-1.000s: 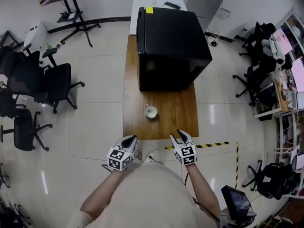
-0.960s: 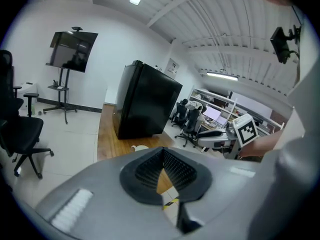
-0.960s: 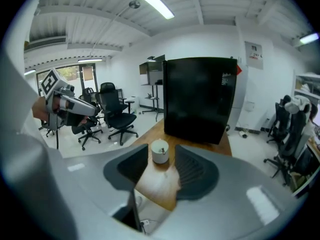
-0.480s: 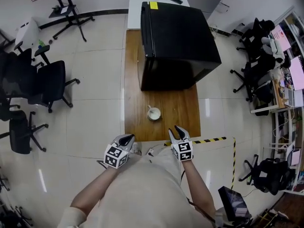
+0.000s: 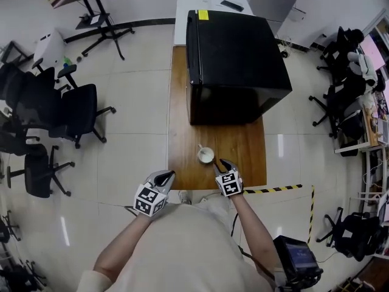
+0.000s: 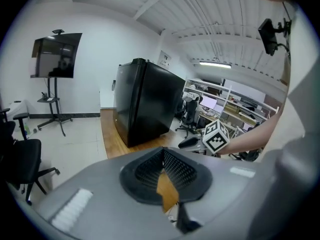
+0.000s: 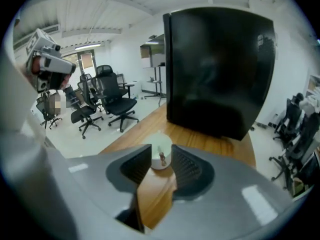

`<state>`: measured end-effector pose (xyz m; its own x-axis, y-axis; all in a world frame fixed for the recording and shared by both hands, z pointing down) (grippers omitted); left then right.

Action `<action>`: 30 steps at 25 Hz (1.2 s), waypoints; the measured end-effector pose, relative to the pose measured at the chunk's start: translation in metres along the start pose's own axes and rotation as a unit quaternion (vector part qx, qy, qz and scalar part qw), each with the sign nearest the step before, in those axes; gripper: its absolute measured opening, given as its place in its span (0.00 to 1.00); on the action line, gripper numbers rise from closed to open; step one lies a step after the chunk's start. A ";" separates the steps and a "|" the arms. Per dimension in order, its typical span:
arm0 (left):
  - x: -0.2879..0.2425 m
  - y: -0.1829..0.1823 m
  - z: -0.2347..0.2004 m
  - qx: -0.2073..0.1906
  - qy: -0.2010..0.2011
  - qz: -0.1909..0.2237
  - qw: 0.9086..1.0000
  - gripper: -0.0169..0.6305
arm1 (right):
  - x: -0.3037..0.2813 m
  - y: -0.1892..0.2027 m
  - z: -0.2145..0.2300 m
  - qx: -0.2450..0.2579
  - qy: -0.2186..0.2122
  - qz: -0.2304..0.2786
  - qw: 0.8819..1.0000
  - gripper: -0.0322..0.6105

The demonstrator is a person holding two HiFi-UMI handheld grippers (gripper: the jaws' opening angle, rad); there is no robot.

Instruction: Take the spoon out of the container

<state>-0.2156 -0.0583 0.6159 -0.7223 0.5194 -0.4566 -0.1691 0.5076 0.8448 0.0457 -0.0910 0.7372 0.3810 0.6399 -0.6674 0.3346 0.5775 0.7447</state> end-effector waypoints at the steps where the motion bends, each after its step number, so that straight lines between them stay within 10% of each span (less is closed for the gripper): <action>1: -0.001 -0.001 -0.003 0.007 -0.007 0.002 1.000 0.01 | -0.010 0.001 -0.001 0.005 -0.009 -0.012 1.000 0.24; 16: -0.037 -0.004 0.007 0.058 -0.066 0.020 0.996 0.01 | -0.049 0.012 0.003 0.107 -0.058 -0.068 0.990 0.13; 30: -0.035 0.001 0.010 0.055 -0.072 0.021 0.996 0.01 | 0.001 -0.029 0.033 0.000 -0.065 0.006 0.998 0.12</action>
<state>-0.1839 -0.0689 0.6294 -0.6227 0.6303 -0.4636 -0.0613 0.5514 0.8320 0.0647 -0.1240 0.7151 0.4930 0.5763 -0.6518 0.3299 0.5694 0.7530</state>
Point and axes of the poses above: the fingertips, and each gripper's own axes: x backward along the fingers, z to its right, y out of its underside, the point moved 7 cm from there along x, backward along the fingers, and after that the axes turned 4 degrees about z, right-handed, at the moved point
